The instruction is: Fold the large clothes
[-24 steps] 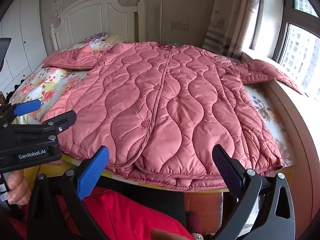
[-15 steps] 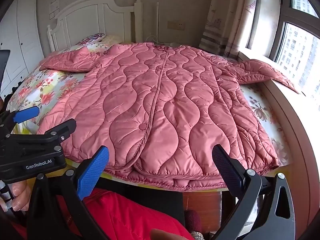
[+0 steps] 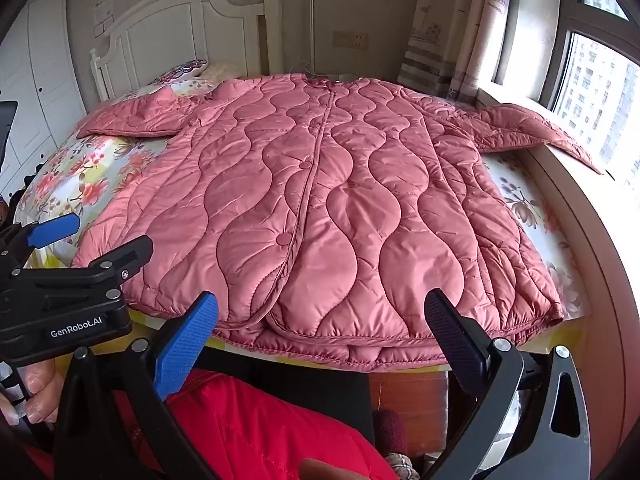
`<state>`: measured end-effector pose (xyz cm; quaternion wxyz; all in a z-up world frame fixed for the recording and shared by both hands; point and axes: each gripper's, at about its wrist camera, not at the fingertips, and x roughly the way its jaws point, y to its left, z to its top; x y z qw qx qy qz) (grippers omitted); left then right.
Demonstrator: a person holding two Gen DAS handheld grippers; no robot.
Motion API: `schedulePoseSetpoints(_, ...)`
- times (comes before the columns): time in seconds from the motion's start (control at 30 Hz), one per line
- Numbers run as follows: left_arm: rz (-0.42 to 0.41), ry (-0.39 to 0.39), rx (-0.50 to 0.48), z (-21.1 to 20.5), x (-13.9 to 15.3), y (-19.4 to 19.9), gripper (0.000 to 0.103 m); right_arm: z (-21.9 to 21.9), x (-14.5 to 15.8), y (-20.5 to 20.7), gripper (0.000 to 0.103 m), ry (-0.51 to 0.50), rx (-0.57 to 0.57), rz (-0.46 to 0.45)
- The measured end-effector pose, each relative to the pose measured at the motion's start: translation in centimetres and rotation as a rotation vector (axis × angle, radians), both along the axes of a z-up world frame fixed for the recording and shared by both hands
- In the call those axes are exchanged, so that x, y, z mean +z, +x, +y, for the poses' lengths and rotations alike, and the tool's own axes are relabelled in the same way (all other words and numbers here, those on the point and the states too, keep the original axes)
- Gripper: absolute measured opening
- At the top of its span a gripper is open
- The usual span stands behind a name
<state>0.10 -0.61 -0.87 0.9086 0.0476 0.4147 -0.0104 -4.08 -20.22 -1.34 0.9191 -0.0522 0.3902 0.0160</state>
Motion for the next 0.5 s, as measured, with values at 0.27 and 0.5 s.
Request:
schedulePoseSetpoints(0.27,0.0,-0.001,0.001,-0.06,-0.11,-0.1,0.101,-0.13,-0.17,0.25,0.099,0.001,-0.004,0.012)
schedulePoseSetpoints(0.5,0.002,-0.003,0.004,-0.1,-0.3,-0.21,0.101,-0.15,-0.21,0.28,0.099,0.001,-0.004,0.013)
